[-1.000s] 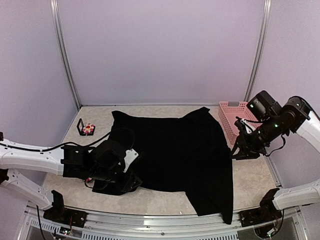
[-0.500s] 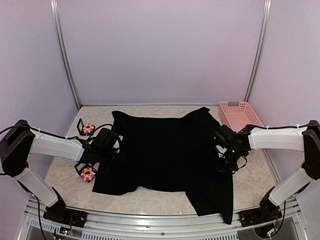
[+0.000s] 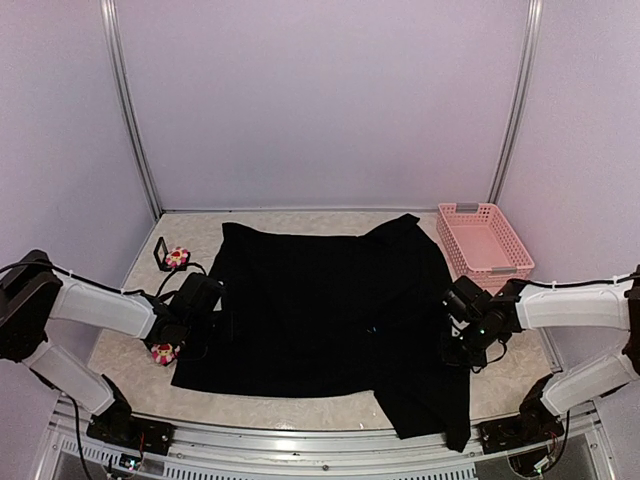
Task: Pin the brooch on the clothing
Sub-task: Smooth out the flattened clothing at the center of the board.
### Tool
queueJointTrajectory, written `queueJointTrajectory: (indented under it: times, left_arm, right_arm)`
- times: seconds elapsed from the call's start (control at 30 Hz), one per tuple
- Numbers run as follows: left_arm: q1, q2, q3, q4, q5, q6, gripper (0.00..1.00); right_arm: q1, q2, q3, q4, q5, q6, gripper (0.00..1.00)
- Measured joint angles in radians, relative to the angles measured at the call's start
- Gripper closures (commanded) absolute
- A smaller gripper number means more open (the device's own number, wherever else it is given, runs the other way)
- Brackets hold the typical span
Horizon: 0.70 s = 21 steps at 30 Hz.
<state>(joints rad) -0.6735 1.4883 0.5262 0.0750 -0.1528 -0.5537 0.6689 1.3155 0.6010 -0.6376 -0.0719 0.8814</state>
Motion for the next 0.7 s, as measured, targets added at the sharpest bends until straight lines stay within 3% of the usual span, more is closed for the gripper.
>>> queueJointTrajectory:
  times: [0.4,0.57,0.7]
  left_arm:
    - [0.001,-0.071,-0.015,-0.147,-0.1,0.009,0.59]
    - [-0.002,-0.117,-0.009,-0.182,-0.115,0.027,0.59]
    - [-0.007,-0.139,0.073,-0.18,-0.114,0.061,0.59]
  right_arm:
    - [0.158,-0.055,0.018,-0.265,-0.038,0.157,1.0]
    - [0.161,-0.039,0.213,-0.37,-0.015,0.12,1.0]
    - [0.08,0.065,0.429,-0.359,0.031,-0.005,1.0]
